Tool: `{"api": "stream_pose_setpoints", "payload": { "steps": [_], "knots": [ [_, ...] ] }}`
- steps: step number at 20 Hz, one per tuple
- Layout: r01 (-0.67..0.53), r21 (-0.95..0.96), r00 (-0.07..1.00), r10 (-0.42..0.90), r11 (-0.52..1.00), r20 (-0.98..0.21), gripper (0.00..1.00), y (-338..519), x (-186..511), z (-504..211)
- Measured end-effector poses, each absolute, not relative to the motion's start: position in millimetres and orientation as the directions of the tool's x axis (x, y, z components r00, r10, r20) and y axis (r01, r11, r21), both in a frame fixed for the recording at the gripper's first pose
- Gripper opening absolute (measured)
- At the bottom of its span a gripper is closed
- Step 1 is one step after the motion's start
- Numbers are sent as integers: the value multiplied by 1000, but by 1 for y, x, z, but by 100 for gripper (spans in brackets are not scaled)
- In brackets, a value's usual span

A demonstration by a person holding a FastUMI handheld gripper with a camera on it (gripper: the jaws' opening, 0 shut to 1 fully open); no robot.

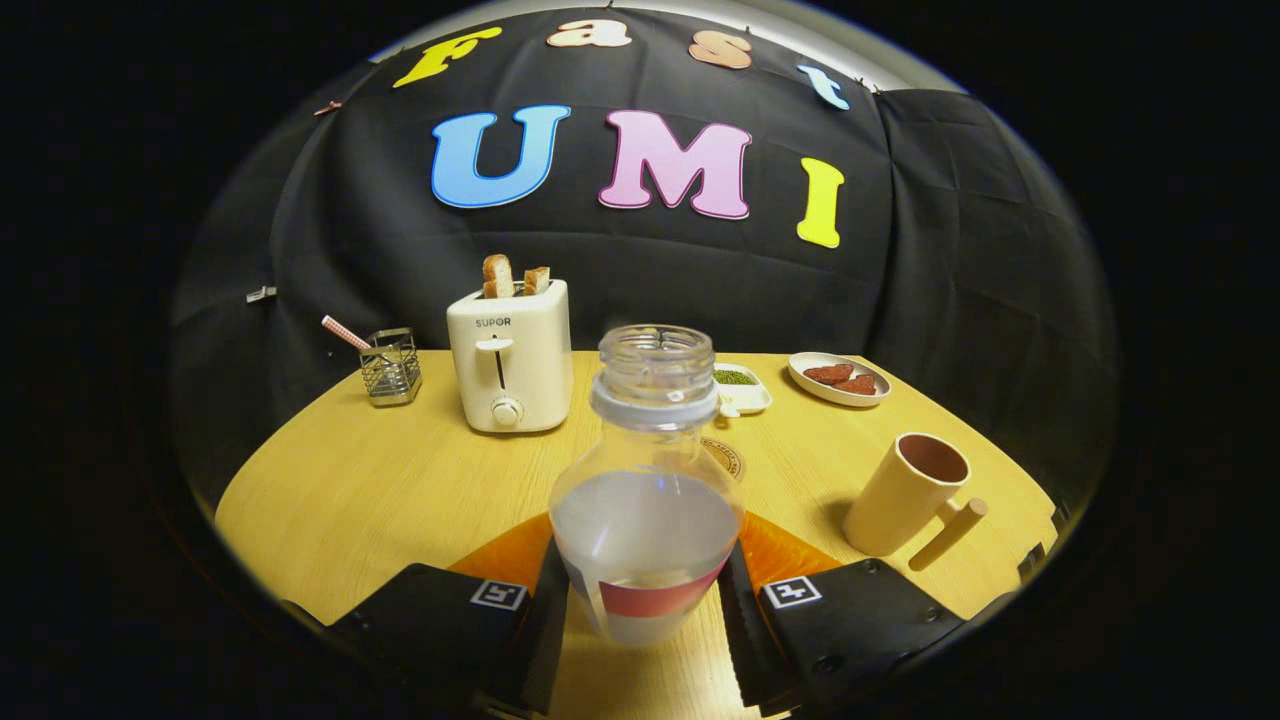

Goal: Take the bottle from table, then pour the juice into the cup, finally place the bottle on the coaster

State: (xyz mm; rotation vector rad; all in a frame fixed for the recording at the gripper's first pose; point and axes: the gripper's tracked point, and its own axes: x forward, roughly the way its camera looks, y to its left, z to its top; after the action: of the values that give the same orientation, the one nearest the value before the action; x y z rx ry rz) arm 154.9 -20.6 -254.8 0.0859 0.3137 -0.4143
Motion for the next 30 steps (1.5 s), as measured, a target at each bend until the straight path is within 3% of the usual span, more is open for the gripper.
{"api": "stream_pose_setpoints", "payload": {
  "steps": [9,14,21,30],
  "knots": [
    [369,270,912,-289,889,-292,70,-27,150,-190],
    [281,489,954,-186,826,-234,70,-48,145,-156],
    [181,759,972,4,626,-235,70,-77,128,-167],
    [239,893,956,69,382,-286,70,-132,107,-215]
  ]
}}
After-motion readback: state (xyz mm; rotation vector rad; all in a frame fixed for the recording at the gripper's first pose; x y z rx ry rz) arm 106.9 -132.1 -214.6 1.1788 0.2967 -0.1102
